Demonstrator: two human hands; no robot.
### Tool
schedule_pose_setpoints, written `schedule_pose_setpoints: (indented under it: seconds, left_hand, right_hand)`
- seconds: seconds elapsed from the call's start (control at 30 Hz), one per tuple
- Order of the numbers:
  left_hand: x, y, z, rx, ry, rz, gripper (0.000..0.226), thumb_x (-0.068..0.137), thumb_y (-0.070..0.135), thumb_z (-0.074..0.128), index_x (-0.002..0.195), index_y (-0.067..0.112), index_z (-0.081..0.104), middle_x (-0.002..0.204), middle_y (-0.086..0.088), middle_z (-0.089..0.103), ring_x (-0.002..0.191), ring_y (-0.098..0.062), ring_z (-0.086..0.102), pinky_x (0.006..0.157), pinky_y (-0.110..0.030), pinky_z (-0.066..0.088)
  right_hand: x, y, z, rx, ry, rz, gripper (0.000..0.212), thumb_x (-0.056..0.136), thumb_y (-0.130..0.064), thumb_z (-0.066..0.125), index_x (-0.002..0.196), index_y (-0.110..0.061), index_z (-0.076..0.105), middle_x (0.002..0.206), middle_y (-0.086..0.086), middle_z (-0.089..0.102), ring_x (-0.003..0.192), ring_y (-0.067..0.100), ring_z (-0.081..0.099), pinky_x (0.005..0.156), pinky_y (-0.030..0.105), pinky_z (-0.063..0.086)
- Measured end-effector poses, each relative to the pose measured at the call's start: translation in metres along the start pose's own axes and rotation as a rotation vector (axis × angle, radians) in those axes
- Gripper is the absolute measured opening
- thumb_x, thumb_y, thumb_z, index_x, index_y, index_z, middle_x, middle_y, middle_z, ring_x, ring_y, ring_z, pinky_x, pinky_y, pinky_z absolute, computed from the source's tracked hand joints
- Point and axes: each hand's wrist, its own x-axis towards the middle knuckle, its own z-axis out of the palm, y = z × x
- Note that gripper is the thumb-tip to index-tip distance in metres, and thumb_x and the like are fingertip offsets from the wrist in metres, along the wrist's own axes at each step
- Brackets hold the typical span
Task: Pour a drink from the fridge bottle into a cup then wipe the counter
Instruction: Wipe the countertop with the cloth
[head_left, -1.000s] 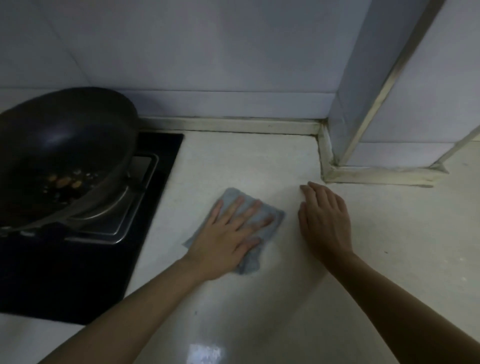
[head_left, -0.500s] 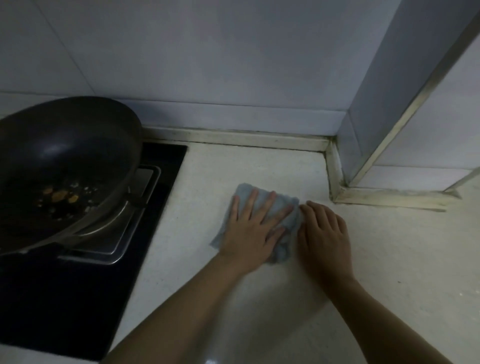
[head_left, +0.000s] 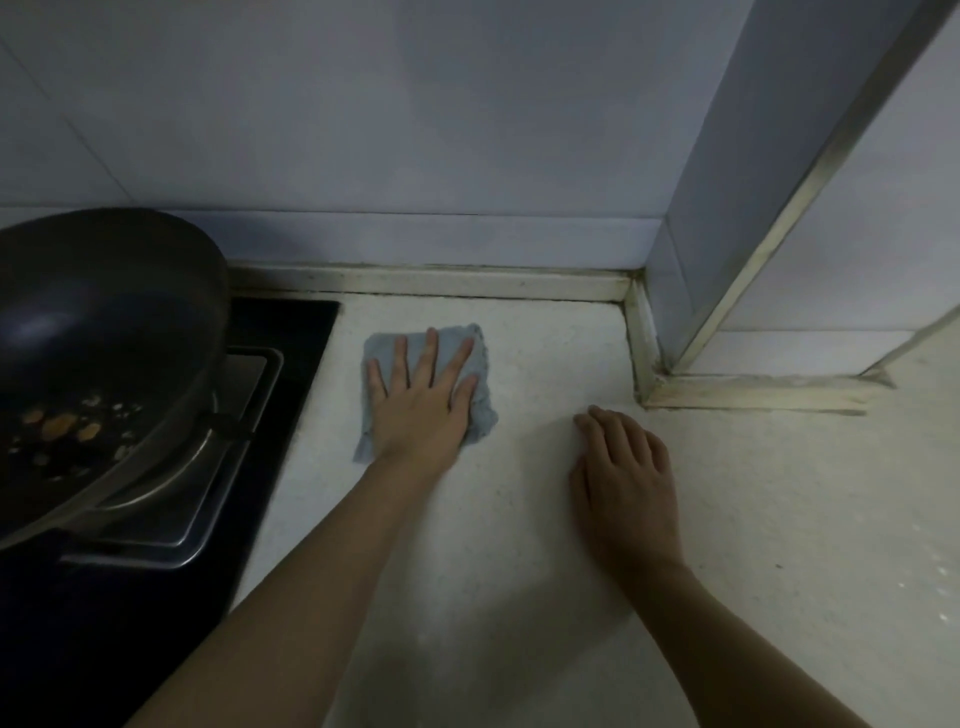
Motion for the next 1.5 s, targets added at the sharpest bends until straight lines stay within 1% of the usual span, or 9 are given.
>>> schedule_pose_setpoints:
  seconds: [0.2, 0.3, 0.43, 0.6, 0.7, 0.87, 1.1, 1.27, 1.5]
  left_hand:
    - [-0.056, 0.017, 0.009, -0.044, 0.016, 0.402, 0.055, 0.103, 0.051, 0.012, 0.154, 0.04, -0.005, 0.165, 0.005, -0.003, 0.151, -0.021, -0.008, 0.121, -0.052, -0.001]
    - [-0.07, -0.014, 0.008, -0.054, 0.011, 0.473, 0.053, 0.103, 0.051, 0.009, 0.155, 0.039, 0.004, 0.165, 0.004, 0.006, 0.152, -0.022, 0.003, 0.12, -0.052, 0.003]
    - [-0.054, -0.041, 0.001, -0.012, 0.009, 0.278, 0.056, 0.1, 0.05, 0.001, 0.154, 0.036, -0.005, 0.164, -0.003, 0.003, 0.151, -0.028, 0.004, 0.119, -0.056, 0.007]
    - [-0.008, 0.002, 0.0, -0.039, 0.005, 0.007, 0.053, 0.095, 0.056, -0.011, 0.144, 0.043, -0.028, 0.162, 0.003, -0.019, 0.15, -0.025, -0.014, 0.118, -0.055, -0.007]
    - [-0.003, 0.028, 0.0, -0.044, -0.029, 0.129, 0.061, 0.092, 0.063, -0.007, 0.146, 0.043, -0.028, 0.16, 0.004, -0.025, 0.148, -0.026, -0.021, 0.117, -0.057, -0.011]
    - [-0.039, -0.012, 0.005, -0.024, 0.012, 0.371, 0.058, 0.101, 0.055, 0.002, 0.155, 0.036, -0.006, 0.165, 0.001, 0.001, 0.151, -0.025, -0.001, 0.119, -0.058, 0.006]
    - [0.013, -0.042, 0.003, -0.107, 0.028, -0.114, 0.059, 0.091, 0.065, -0.009, 0.148, 0.048, -0.017, 0.164, 0.004, -0.013, 0.15, -0.022, -0.009, 0.118, -0.054, -0.007]
    - [0.059, 0.001, -0.002, -0.139, -0.098, 0.117, 0.058, 0.089, 0.069, -0.001, 0.142, 0.055, -0.02, 0.162, 0.009, -0.018, 0.149, -0.02, -0.016, 0.117, -0.053, -0.013]
    - [0.003, 0.026, 0.008, -0.045, -0.007, 0.51, 0.056, 0.099, 0.064, 0.013, 0.15, 0.05, -0.005, 0.164, 0.011, -0.006, 0.151, -0.018, -0.007, 0.118, -0.059, -0.001]
  right_hand:
    - [0.0, 0.001, 0.0, 0.037, 0.012, 0.004, 0.053, 0.094, -0.032, 0.029, 0.133, -0.006, 0.054, 0.135, 0.015, 0.056, 0.125, 0.031, 0.052, 0.107, 0.046, 0.04]
    - [0.0, 0.003, 0.0, 0.031, 0.0, 0.01, 0.055, 0.095, -0.032, 0.027, 0.145, -0.012, 0.038, 0.15, 0.011, 0.039, 0.14, 0.027, 0.035, 0.115, 0.048, 0.028]
    - [0.0, 0.007, 0.005, 0.043, -0.06, -0.013, 0.056, 0.098, -0.034, 0.024, 0.151, -0.017, 0.022, 0.158, 0.005, 0.02, 0.148, 0.021, 0.01, 0.121, 0.045, 0.014]
    - [0.001, 0.007, 0.009, 0.069, -0.058, -0.011, 0.055, 0.098, -0.033, 0.031, 0.15, -0.015, 0.024, 0.157, 0.005, 0.023, 0.147, 0.021, 0.013, 0.12, 0.044, 0.018]
    - [0.0, 0.008, 0.012, 0.047, -0.056, -0.013, 0.054, 0.099, -0.033, 0.026, 0.15, -0.016, 0.021, 0.157, 0.005, 0.019, 0.147, 0.021, 0.011, 0.121, 0.042, 0.015]
    - [0.001, 0.008, 0.012, 0.055, -0.065, 0.002, 0.055, 0.098, -0.032, 0.024, 0.15, -0.015, 0.022, 0.157, 0.005, 0.019, 0.147, 0.02, 0.012, 0.12, 0.043, 0.019]
    - [0.003, 0.009, 0.012, 0.076, -0.072, 0.013, 0.056, 0.097, -0.031, 0.025, 0.15, -0.014, 0.025, 0.157, 0.005, 0.023, 0.147, 0.021, 0.014, 0.117, 0.046, 0.024]
    - [0.004, 0.008, 0.013, 0.069, -0.09, 0.006, 0.056, 0.098, -0.031, 0.024, 0.151, -0.015, 0.02, 0.158, 0.004, 0.018, 0.148, 0.02, 0.009, 0.119, 0.044, 0.019]
    - [0.002, 0.009, 0.013, 0.055, -0.089, 0.004, 0.055, 0.098, -0.032, 0.023, 0.151, -0.013, 0.022, 0.158, 0.006, 0.02, 0.147, 0.022, 0.012, 0.118, 0.046, 0.022]
